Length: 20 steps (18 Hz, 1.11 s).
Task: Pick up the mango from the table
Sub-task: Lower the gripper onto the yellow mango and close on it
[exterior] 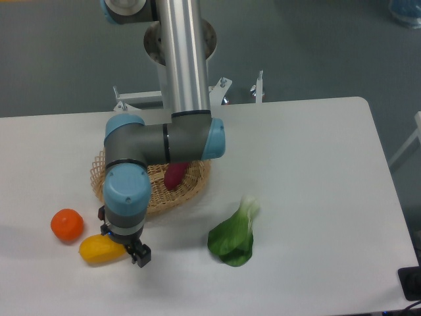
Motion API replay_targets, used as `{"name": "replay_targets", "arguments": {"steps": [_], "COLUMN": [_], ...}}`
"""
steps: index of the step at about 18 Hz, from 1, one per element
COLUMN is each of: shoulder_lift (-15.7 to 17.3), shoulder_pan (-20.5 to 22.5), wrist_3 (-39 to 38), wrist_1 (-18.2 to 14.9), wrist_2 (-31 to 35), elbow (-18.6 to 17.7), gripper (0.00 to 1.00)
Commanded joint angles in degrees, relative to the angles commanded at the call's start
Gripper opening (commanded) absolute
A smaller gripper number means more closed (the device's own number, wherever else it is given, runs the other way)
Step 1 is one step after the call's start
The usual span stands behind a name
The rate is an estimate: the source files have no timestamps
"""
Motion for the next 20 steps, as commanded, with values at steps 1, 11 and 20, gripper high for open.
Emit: {"name": "replay_targets", "arguments": {"steps": [1,11,20], "shoulder_lift": [-0.3,-1.3,-2.7], "shoulder_pan": [0.0,-1.5,-2.3], "wrist_3": [0.0,-0.4,-2.3], "wrist_1": [0.4,0.9,4.0], "wrist_2": [0.0,0.2,0.4], "elbow": [0.0,-0.7,-0.6], "gripper": [1.00,1.00,0.77]}}
